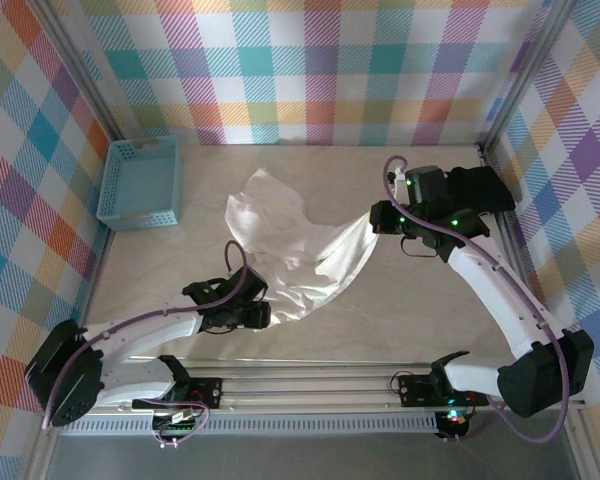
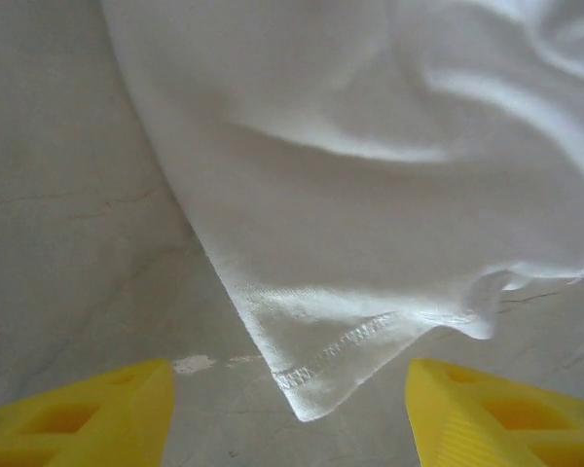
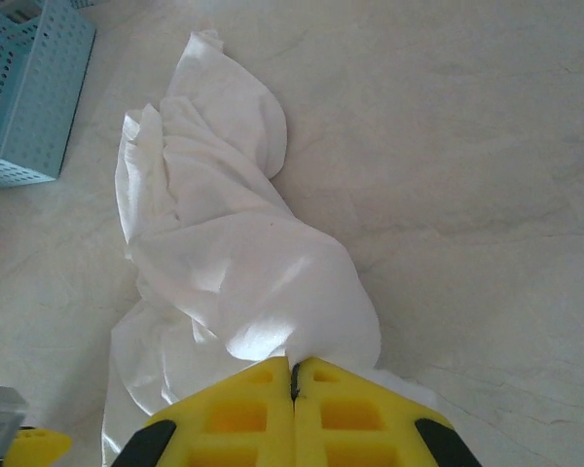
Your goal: Fold the inside-out t-shirt
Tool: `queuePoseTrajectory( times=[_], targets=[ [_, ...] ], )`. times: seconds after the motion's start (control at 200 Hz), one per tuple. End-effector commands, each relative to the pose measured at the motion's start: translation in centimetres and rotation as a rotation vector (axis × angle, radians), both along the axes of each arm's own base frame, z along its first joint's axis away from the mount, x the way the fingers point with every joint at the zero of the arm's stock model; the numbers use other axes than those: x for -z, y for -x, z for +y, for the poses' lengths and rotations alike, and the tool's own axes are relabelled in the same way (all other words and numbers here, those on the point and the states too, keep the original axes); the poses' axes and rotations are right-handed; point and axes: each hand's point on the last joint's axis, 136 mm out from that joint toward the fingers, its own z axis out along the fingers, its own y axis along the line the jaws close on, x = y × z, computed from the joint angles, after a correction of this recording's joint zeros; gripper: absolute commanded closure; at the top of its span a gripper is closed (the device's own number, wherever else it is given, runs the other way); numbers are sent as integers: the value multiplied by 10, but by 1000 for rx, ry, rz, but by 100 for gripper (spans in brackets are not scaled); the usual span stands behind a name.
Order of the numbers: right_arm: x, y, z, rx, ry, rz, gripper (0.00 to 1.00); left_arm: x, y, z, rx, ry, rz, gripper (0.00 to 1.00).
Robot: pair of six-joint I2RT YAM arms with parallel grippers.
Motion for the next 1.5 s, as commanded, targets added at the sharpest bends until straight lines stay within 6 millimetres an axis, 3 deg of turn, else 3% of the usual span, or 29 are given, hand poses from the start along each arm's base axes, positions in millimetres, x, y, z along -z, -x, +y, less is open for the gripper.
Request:
queuePoseTrajectory(
  times=[0.0,0.135,0.27,0.345,0.385,0.42,0.48,0.535,0.585,0.65,0.73,0.84,0.915,0.985,1.075,1.18,1.275,1.4,1.495],
  targets=[
    [-14,-5,2,-14,-23,-51,100,8,-4,-16,35,-13,-8,37],
    [-11,-5,0,-8,-30,-49,100,26,-3,-25,64,-74,12,44],
    [-7,-4,-2,-7,-35,-42,100,41,-4,-27,61,-100,15,68],
    [-7,-5,-3,-6,-36,-42,100,35,-9,-31,61,-80,-23,84],
    [-7,-5,-5,0,-34,-43,100,23,-14,-30,55,-74,-65,99],
    [-8,-6,-6,4,-34,-46,100,10,-21,-25,42,-82,-117,100],
    [-13,-5,-9,10,-36,-59,100,-32,-36,-14,4,-83,-256,100],
    [-19,-2,-10,8,-44,-74,100,-82,-47,5,-59,-79,-413,100],
    [-27,3,-7,-14,-63,-94,100,-133,-52,17,-109,-17,-548,100],
    [-54,11,-8,-32,-79,-158,100,-203,-52,31,-141,76,-714,100],
    [-116,19,-25,16,-61,-328,100,-293,-48,51,-156,140,-908,100],
    [-223,44,-46,75,-110,-600,100,-403,-40,69,-141,163,-1111,100],
    [-278,68,-52,74,-169,-729,100,-461,-33,68,-89,216,-1192,100],
    [-312,88,-56,63,-211,-809,100,-493,-34,64,-58,187,-1222,100],
    [-334,100,-59,57,-229,-858,100,-508,-54,65,-96,18,-1231,100],
    [-332,87,-63,99,-186,-857,100,-499,-87,75,-159,11,-1161,100],
    [-310,48,-65,162,-100,-824,100,-466,-134,102,-271,61,-1035,100],
    [-283,-15,-59,207,14,-785,100,-423,-198,95,-275,43,-910,100],
    [-283,-55,-53,209,13,-776,100,-432,-228,91,-281,77,-926,100]
  ],
)
